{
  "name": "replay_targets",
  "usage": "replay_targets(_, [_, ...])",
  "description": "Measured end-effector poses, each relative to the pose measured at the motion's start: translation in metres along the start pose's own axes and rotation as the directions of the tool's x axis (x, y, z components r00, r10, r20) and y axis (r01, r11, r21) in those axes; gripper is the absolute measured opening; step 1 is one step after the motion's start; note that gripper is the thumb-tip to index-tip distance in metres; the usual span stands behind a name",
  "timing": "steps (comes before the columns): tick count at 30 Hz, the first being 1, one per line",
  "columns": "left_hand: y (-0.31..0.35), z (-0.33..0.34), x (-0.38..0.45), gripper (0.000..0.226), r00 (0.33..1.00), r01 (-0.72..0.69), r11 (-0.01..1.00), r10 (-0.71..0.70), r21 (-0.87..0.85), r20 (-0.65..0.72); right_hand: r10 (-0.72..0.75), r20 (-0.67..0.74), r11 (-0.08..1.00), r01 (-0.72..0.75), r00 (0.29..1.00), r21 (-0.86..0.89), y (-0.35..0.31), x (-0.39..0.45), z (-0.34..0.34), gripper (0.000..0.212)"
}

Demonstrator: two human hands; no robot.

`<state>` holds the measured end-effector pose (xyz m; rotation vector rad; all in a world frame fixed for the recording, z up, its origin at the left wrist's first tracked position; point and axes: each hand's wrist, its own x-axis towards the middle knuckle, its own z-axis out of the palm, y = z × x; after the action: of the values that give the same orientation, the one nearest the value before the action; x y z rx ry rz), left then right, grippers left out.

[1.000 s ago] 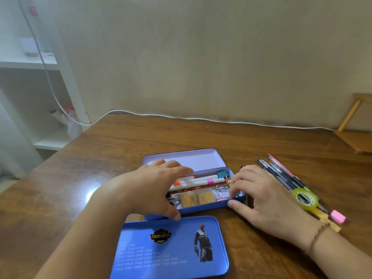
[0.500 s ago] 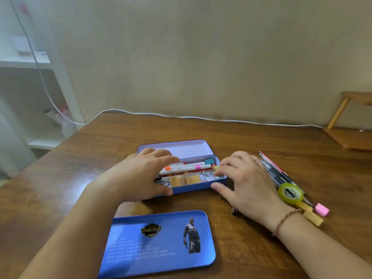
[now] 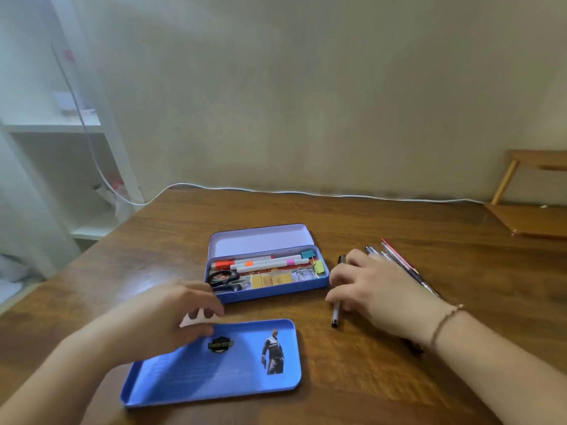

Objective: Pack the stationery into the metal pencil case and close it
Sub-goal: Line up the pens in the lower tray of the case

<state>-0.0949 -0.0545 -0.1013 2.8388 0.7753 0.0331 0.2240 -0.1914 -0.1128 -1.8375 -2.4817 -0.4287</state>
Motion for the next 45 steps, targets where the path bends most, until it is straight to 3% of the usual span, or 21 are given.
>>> replay_targets(6, [0.005,0.02,-0.008,0.015,0.994,0.07,0.997,-0.073,-0.039,-0.082,-0.204,-0.149,0.978,0.208,0.968,0.009,-0.009,-0.01,-0.009,0.017])
replay_targets(8, [0.02,0.025,0.001,0.015,0.994,0.038,0.996,-0.046,-0.08,-0.098,-0.132,-0.29,0.97,0.184,0.948,0.158,-0.012,-0.028,-0.023,0.021])
replay_targets(10, [0.044,0.029,0.017,0.014,0.994,-0.016,0.994,0.005,-0.109,-0.108,-0.041,-0.325,0.944,0.143,0.945,0.296,-0.015,-0.049,-0.035,0.025])
replay_targets(14, [0.101,0.036,0.056,0.014,0.992,-0.123,0.978,0.116,-0.167,-0.055,0.042,-0.152,0.963,0.001,0.988,0.271,-0.019,-0.085,-0.039,0.027])
replay_targets(19, [0.152,0.038,0.096,0.018,0.962,-0.264,0.952,0.271,-0.153,0.027,0.078,0.123,0.909,-0.121,0.989,0.4,-0.009,-0.104,-0.022,0.071])
replay_targets(21, [0.157,0.035,0.104,0.017,0.949,-0.292,0.944,0.306,-0.157,0.075,0.087,0.059,0.894,-0.104,0.994,0.435,-0.01,-0.105,-0.015,0.068])
replay_targets(24, [0.153,0.029,0.109,0.018,0.942,-0.285,0.927,0.318,-0.244,0.109,0.065,-0.15,0.932,-0.006,0.987,0.363,-0.015,-0.099,-0.004,0.051])
replay_targets(27, [0.149,0.03,0.108,0.013,0.943,-0.272,0.894,0.321,-0.355,0.087,0.078,-0.216,0.936,0.003,0.973,0.353,-0.024,-0.086,0.004,0.031])
replay_targets(31, [0.146,0.038,0.107,0.018,0.935,-0.309,0.871,0.352,-0.381,0.048,0.1,-0.212,0.909,-0.003,0.972,0.418,-0.021,-0.084,0.009,0.016])
replay_targets(34, [0.142,0.043,0.108,0.018,0.94,-0.309,0.876,0.341,-0.37,0.021,0.185,-0.139,0.887,-0.105,0.973,0.449,-0.003,-0.092,0.005,0.015])
replay_targets(37, [0.14,0.045,0.107,0.02,0.935,-0.321,0.869,0.353,-0.376,0.017,0.252,-0.068,0.891,-0.204,0.965,0.406,0.018,-0.11,-0.004,0.023])
replay_targets(45, [0.136,0.041,0.101,0.023,0.933,-0.304,0.88,0.352,-0.366,0.069,0.29,-0.052,0.915,-0.261,0.955,0.308,0.014,-0.108,-0.004,0.025])
